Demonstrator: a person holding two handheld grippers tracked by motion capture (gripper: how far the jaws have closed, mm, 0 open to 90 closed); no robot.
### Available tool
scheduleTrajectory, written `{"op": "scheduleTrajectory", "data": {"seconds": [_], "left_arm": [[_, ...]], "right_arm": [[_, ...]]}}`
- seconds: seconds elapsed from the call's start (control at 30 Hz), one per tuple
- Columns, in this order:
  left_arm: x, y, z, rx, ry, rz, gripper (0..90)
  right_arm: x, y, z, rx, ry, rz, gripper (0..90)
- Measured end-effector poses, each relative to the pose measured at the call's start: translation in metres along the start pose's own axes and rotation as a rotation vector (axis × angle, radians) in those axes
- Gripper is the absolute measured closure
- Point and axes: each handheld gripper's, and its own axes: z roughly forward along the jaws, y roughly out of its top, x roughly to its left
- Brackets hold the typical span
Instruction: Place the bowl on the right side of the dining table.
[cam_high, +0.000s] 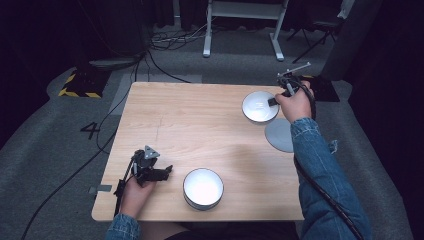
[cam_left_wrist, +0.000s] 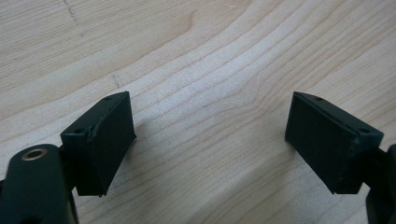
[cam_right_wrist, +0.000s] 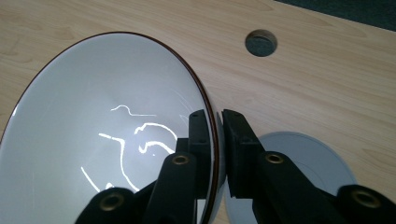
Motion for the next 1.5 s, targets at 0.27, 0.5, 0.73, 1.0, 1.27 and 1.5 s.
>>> {"op": "scheduleTrajectory", "data": {"seconds": [0.27, 0.5, 0.73, 1.0, 1.27, 1.5], "left_arm": [[0.0, 0.0, 0.0, 0.002, -0.002, 0.001, 15.8], [0.0, -0.001, 0.0, -0.001, 0.001, 0.002, 15.9], [0.0, -0.001, 0.0, -0.001, 0.001, 0.002, 15.9], [0.0, 0.0, 0.0, 0.0, 0.002, 0.002, 15.9], [0.0, 0.0, 0.0, 0.002, 0.001, 0.001, 15.9], [0.0, 0.0, 0.0, 0.001, 0.002, 0.0, 15.9]], "right_arm": [[-0.024, 0.003, -0.001, 0.014, -0.068, 0.065, 82.6], [-0.037, 0.003, -0.003, 0.021, -0.082, 0.106, 82.6], [-0.056, -0.006, -0.006, 0.027, -0.102, 0.171, 82.6], [-0.072, -0.017, -0.006, 0.031, -0.107, 0.201, 82.6], [-0.088, -0.029, -0.005, 0.042, -0.121, 0.243, 82.6], [-0.097, -0.039, 0.002, 0.052, -0.12, 0.269, 82.6]]}}
